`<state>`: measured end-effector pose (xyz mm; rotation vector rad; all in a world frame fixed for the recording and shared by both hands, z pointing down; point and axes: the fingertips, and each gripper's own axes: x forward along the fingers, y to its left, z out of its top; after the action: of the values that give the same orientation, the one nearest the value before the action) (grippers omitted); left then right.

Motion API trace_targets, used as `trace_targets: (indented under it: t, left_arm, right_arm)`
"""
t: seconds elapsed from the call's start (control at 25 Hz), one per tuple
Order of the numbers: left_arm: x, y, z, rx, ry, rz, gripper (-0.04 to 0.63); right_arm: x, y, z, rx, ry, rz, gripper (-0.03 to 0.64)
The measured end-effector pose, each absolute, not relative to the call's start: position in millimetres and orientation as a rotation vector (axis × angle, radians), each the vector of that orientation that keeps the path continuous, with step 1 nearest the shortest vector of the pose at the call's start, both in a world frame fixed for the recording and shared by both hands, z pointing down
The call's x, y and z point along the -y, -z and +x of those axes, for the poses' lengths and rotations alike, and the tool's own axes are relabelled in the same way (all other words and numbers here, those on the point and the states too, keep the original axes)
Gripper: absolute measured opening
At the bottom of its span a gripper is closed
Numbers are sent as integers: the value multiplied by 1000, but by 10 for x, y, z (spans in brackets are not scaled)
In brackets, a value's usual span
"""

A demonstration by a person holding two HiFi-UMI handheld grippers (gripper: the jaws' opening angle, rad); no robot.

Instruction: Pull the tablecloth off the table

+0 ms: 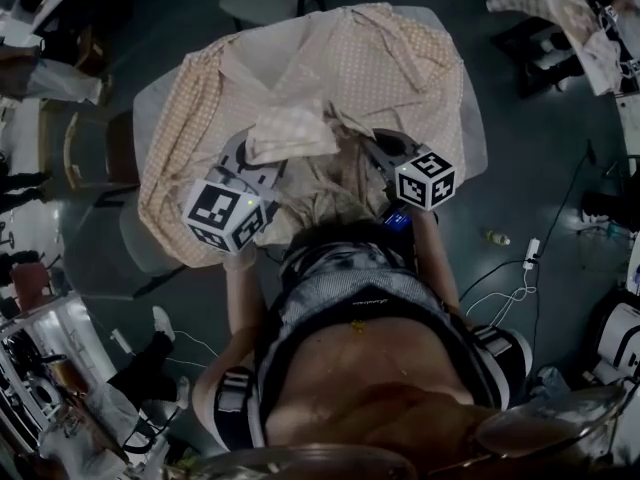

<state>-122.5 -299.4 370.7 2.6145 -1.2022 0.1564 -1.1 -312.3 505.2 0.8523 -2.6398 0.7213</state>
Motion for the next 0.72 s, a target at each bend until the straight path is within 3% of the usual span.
trace_targets:
  t: [0.36,0.6,0.72]
  left_arm:
    - [2692,-4562,-1026,1045,-436,2581,33]
    - [2636,-4938,-594,930,-618,2633,238]
    - [2717,-5031,-375,922,-663,2658,265]
  right_arm:
    - [3184,-4207,-402,2945,-784,719,66]
    - [2991,-3981,-645,3000,-727,485,66]
    - [2891,-3990,-694,3005,-743,407,66]
